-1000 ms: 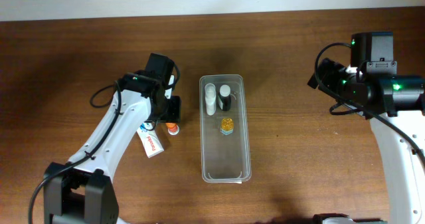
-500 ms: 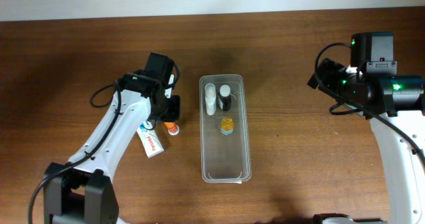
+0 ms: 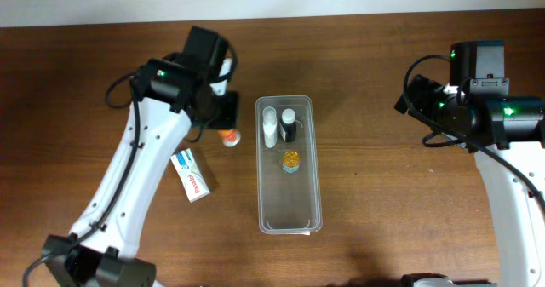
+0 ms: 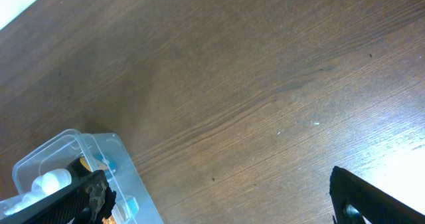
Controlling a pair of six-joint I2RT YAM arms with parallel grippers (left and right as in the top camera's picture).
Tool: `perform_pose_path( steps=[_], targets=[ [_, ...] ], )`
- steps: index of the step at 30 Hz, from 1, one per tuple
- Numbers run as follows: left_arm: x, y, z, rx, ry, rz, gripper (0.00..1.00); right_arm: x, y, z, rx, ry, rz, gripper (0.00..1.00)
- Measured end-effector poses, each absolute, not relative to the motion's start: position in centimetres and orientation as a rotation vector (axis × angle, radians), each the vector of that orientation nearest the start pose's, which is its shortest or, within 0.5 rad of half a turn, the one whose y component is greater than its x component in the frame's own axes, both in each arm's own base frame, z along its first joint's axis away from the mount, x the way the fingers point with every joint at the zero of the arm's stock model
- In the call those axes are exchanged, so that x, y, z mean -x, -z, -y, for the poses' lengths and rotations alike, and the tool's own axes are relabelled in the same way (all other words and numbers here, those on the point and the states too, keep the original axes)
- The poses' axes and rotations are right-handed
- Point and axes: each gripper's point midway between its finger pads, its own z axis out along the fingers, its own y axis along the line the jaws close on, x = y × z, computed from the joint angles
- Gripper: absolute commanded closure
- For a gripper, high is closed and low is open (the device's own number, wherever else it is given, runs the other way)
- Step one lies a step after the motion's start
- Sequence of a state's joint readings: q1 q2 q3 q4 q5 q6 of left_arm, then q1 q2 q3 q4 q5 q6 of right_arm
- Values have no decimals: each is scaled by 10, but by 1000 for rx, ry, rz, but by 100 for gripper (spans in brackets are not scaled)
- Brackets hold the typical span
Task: Pack container
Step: 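Reach the left gripper to the orange tube and grasp it, then carry the orange tube into the container and release it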
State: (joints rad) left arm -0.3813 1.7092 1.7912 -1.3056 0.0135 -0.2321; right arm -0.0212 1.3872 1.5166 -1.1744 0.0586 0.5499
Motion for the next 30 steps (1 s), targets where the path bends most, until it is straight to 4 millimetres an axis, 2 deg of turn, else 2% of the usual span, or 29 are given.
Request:
perform_pose_path(
  steps=[3, 9, 12, 16, 18, 20, 27, 30],
  targets=[
    [-349, -242, 174, -313, 213, -2732, 83, -330, -252, 17, -757, -110, -2505, 2],
    [-332, -250, 234, -506, 293, -2643, 83, -330, -252, 17, -757, -110, -2505, 2],
    [-325, -255, 257, -574, 330, -2595, 82, -330, -252, 17, -756, -110, -2506, 2],
    [-318, -256, 278, -632, 360, -2559, 82, -330, -252, 17, -757, -110, -2505, 1],
    [-319, -251, 284, -645, 361, -2561, 82, -330, -252, 17, -757, -110, -2505, 2],
    [-323, -238, 289, -654, 346, -2588, 82, -330, -252, 17, -757, -110, -2505, 2],
    [-337, -173, 301, -685, 268, -2717, 82, -330, -252, 17, -757, -110, -2505, 2],
    [-342, -162, 303, -685, 249, -2727, 82, -330, -252, 17, -756, -110, -2505, 2]
  ],
)
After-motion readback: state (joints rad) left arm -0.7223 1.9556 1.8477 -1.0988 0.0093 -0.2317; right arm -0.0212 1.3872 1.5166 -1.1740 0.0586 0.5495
